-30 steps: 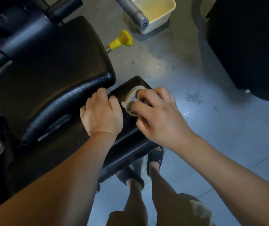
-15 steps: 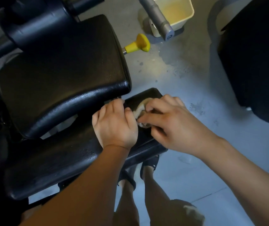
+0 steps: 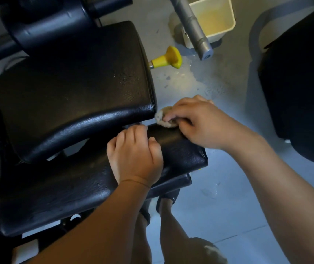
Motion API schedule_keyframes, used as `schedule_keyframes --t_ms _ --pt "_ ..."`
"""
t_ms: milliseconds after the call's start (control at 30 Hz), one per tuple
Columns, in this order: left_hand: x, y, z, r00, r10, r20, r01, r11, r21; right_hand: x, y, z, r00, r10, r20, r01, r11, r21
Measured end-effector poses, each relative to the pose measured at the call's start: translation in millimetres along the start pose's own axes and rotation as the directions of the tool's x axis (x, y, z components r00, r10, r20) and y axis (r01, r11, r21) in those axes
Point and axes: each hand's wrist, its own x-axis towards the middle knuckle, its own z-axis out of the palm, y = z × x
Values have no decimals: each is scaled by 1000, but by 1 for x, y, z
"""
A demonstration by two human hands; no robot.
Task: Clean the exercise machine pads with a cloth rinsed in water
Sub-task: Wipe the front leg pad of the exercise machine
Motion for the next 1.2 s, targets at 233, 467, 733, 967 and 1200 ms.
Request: schedule_keyframes --t_ms 233,467,733,967,1200 --pt "1 1 1 1000 13 21 -13 1000 14 40 11 -10 955 159 250 -200 969 147" --pt "0 0 1 1000 16 16 -17 998 56 20 -11 -12 979 10 206 -80 940 331" --pt "-1 1 2 1000 18 -4 -18 999 37 66 10 -10 838 247 487 -285 958 4" --pt "-1 2 4 1000 20 -19 -19 999 30 33 13 -12 933 185 309 -265 934 240" --pt "-3 -1 6 998 33 -50 -33 999 4 -15 -6 5 999 11 -53 -3 990 144"
